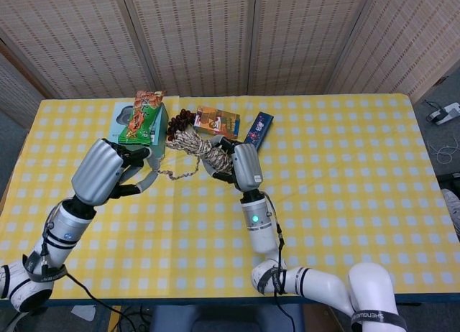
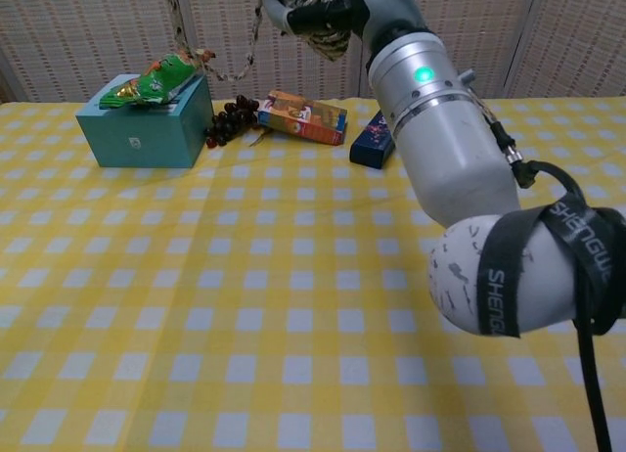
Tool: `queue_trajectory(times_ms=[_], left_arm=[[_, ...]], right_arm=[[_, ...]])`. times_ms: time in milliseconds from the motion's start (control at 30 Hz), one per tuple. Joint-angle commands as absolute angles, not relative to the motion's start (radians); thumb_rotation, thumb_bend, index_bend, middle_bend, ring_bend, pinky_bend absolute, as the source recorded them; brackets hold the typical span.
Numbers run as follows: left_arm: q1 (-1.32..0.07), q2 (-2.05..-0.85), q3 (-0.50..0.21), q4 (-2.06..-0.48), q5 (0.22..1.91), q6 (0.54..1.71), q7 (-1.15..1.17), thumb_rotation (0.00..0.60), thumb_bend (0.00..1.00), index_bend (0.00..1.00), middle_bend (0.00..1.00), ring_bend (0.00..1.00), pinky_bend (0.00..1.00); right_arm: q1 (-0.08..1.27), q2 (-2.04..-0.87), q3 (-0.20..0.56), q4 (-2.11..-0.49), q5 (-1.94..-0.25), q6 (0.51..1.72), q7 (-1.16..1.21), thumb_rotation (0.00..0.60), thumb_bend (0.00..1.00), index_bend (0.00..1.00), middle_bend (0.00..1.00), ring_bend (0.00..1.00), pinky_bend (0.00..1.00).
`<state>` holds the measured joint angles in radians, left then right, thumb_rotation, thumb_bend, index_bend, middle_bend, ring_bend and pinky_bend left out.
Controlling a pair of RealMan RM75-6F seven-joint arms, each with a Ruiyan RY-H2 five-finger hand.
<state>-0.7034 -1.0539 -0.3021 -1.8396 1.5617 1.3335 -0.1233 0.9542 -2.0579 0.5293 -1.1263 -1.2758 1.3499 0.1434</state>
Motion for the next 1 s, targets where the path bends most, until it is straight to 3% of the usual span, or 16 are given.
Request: queue_trajectory(times_ms=[33, 333, 1000], left_arm=[[-0.723, -1.064, -0.323, -1.854, 1.549, 1.322, -0.108, 0.600, 0.42, 0.71, 1.00, 0.96, 1.00], [-0.759, -1.079, -0.354, -1.873, 1.506, 1.285, -0.071, 0.600, 0.42, 0.70, 1.00, 0.96, 1.00], [-0.762, -1.124, -0.407, -1.884, 1.435, 1.314, -0.233, 0.600, 0.42, 0.70, 1.00, 0.95, 1.00]], right_arm=[[0.969, -2.059, 0.518, -1.120, -1.267, 1.316, 0.098, 0.600, 0.54, 0.90, 0.75, 0.64, 0.66], [0.991, -2.040, 0.507, -1.153, -1.222, 1.228, -0.015, 0.600, 0.51, 0.90, 0.75, 0.64, 0.66], [1.010, -2.022, 0.551, -1.168, -1.079, 1.060, 0.039, 0.600, 0.44, 0.90, 0.75, 0.63, 0.66]])
